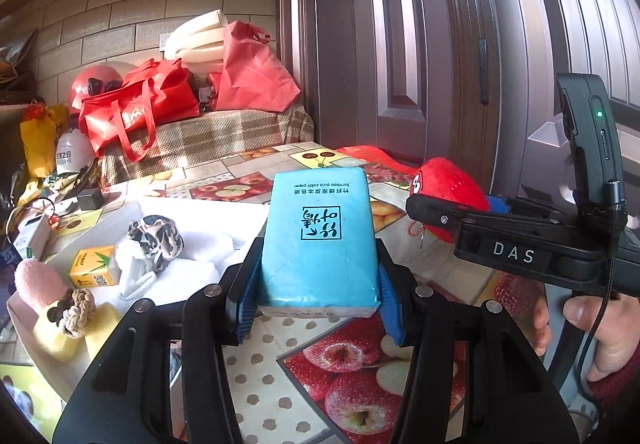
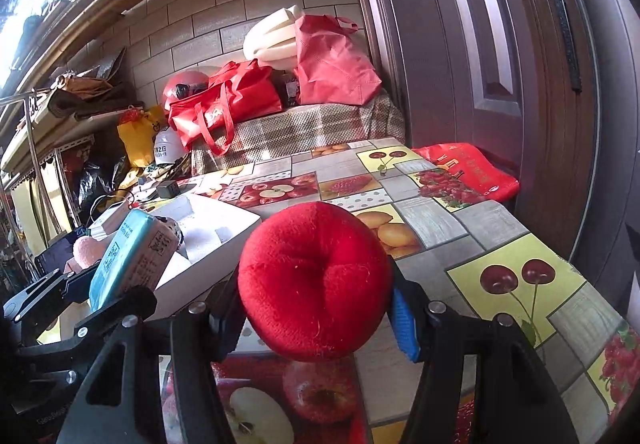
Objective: Organize soft objects
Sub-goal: 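Carry the tissue pack and red plush over the white tray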
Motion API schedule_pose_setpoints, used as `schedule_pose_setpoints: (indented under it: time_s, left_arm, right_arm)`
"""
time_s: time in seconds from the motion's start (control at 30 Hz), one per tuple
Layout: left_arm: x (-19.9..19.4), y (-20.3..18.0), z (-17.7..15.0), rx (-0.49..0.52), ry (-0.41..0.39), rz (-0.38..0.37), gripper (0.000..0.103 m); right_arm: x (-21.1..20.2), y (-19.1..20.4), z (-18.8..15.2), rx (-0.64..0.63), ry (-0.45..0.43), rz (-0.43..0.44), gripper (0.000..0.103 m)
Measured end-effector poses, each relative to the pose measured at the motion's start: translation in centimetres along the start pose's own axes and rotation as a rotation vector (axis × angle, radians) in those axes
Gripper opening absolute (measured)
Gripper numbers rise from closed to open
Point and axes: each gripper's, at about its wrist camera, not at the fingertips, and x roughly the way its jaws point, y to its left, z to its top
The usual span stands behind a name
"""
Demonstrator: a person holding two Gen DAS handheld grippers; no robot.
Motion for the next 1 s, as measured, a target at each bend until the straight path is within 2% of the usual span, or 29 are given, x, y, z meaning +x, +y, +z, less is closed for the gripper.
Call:
schedule_pose_setpoints:
  time_s: [0.17,0.6,0.8,1.0]
  left_arm:
    - [-1.6,2.2,-0.7,-0.031,0.007,0.031,0.050]
    - [-5.4,10.2,-2.9,-0.101,-0.003,0.237,0.050]
    - [-5.6,13.7,-3.3,-0.153,-0.006,0.327,0.050]
    - [-4.0,15.6,-3.1,-0.175,0.026,0.373,0.050]
  right_arm:
    - [0.0,0.7,-0.2,-0.011,0.003,0.007,0.061]
    - [0.7,4.9,-0.8,-0.108,0.016,0.065,0.061]
    - [1.3,7.9,-1.1,-0.183,0.012,0.114,0.061]
    - [2.5,10.8,-1.0,-0.235,0.002,0.162,0.061]
